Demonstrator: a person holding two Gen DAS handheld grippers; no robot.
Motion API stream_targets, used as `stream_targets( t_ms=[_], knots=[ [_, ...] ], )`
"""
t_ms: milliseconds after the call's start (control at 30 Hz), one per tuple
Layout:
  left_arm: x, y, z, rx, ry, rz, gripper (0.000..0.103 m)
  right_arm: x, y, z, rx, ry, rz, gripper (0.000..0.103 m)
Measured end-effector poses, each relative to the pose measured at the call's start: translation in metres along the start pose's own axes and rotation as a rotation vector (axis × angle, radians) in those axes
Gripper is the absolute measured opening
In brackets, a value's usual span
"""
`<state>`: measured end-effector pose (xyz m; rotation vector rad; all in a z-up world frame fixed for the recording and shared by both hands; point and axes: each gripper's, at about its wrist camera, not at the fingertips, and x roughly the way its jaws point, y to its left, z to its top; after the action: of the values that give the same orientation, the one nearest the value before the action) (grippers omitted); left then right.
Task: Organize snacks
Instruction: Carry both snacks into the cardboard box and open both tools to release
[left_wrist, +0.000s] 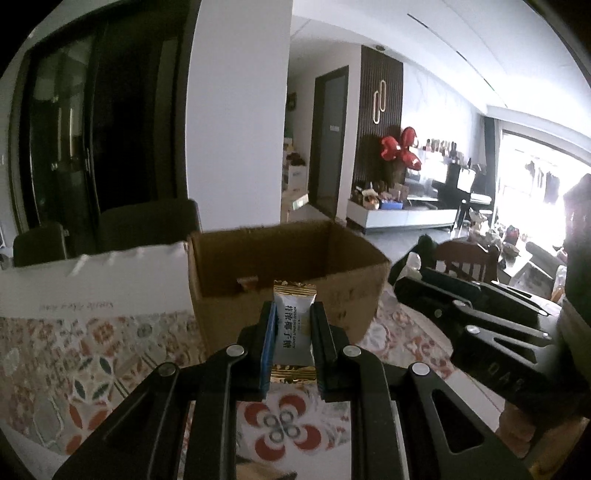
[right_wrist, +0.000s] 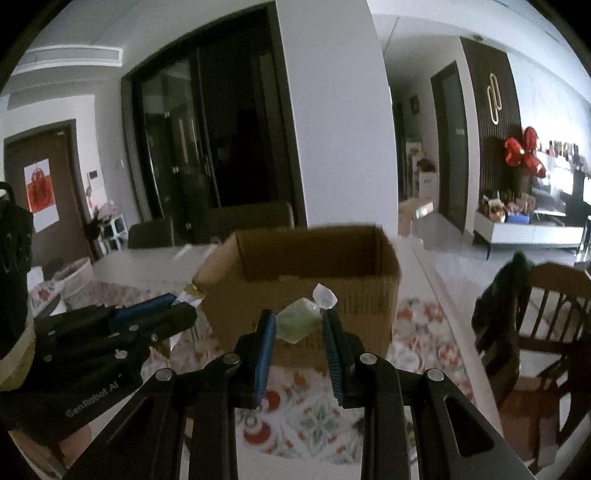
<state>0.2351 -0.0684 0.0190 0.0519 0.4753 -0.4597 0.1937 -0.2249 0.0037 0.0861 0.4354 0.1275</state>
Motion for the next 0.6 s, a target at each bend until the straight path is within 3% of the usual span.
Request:
stream_targets(
  t_ms=[300,600],
  knots=[
    [0.016,0.009,0.036,0.02,-0.031,0.011,0.019,0.011,-0.002,0.038,-0.022,-0.065,0.002,0.028],
    [0.045,0.023,0.063,0.017,-0.008,0.016,0.019,0.041,-0.007,0.073,-0.04,-0.057,0.006,0.028]
  ],
)
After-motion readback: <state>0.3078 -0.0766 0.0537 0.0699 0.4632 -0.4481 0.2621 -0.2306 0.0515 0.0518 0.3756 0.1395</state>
